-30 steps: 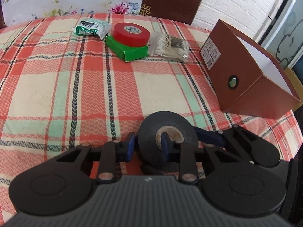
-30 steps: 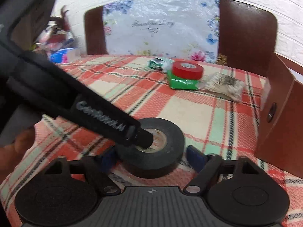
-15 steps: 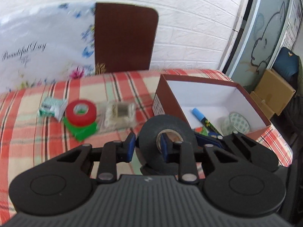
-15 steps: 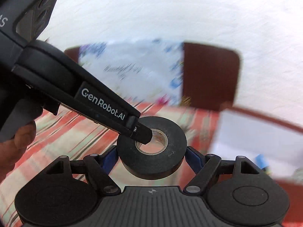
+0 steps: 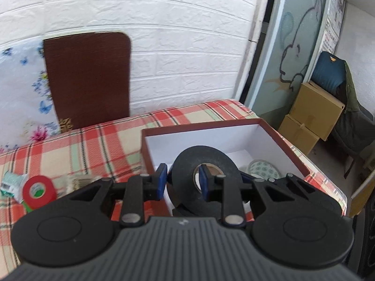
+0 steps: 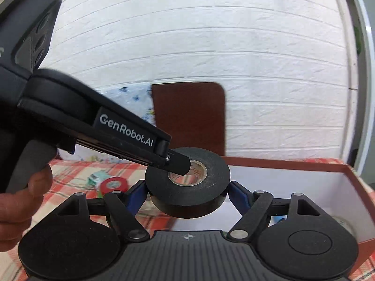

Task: Organize objects
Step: 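Lower the black tape into the brown box and open the left gripper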

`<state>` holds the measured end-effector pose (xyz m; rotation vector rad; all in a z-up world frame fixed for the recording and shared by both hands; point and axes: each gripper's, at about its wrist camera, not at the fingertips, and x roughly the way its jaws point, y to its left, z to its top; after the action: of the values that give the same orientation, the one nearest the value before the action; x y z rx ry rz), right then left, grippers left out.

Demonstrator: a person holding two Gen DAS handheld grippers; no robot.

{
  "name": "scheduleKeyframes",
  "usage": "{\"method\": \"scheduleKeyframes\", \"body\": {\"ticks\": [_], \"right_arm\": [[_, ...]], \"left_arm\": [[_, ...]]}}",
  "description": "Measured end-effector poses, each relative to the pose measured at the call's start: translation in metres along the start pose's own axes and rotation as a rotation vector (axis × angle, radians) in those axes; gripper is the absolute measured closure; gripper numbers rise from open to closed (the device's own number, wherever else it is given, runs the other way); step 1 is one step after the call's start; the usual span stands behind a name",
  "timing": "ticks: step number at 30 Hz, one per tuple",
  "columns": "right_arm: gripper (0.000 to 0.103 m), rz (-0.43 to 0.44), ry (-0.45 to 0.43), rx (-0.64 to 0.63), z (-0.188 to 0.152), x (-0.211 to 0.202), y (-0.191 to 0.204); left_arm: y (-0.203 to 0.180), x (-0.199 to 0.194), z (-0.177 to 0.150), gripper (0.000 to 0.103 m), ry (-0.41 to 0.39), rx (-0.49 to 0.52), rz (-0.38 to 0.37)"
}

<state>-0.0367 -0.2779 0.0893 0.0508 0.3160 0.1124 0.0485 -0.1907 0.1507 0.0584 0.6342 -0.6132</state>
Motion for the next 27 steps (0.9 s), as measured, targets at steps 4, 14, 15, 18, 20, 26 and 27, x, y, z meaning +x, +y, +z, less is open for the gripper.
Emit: {"method": "scheduleKeyframes", "body": {"ticks": [4, 14, 15, 18, 20, 26, 27], "right_arm": [[0.029, -0.055, 0.020, 0.025, -0.008, 0.010, -0.022], [0.025, -0.114, 0.072, 0.085, -0.028, 0.019, -0.041], [0.025, -0.119, 0.062, 0.080, -0.027, 0.017, -0.039], [0.025, -0.126, 0.031, 0.069, -0.019, 0.011, -0.027], [0.025, -0.127, 0.011, 0.062, -0.015, 0.010, -0.024], [0.024, -0.096, -0.074, 0.003, -0.005, -0.001, 0.011], [0.024, -0.088, -0.080, -0.014, -0.003, -0.001, 0.020]], "left_arm": [[-0.010, 0.028, 0.000, 0.072, 0.030, 0.005, -0.017], [-0.013, 0.033, -0.007, 0.060, 0.005, 0.082, 0.083], [-0.010, 0.029, -0.007, 0.060, -0.001, 0.086, 0.099], [0.002, 0.017, -0.010, 0.059, -0.013, 0.084, 0.150], [0.012, 0.007, -0.015, 0.058, -0.026, 0.072, 0.182], [0.066, -0.023, -0.035, 0.055, -0.038, -0.020, 0.276], [0.078, -0.028, -0.040, 0.055, -0.033, -0.037, 0.297]]}}
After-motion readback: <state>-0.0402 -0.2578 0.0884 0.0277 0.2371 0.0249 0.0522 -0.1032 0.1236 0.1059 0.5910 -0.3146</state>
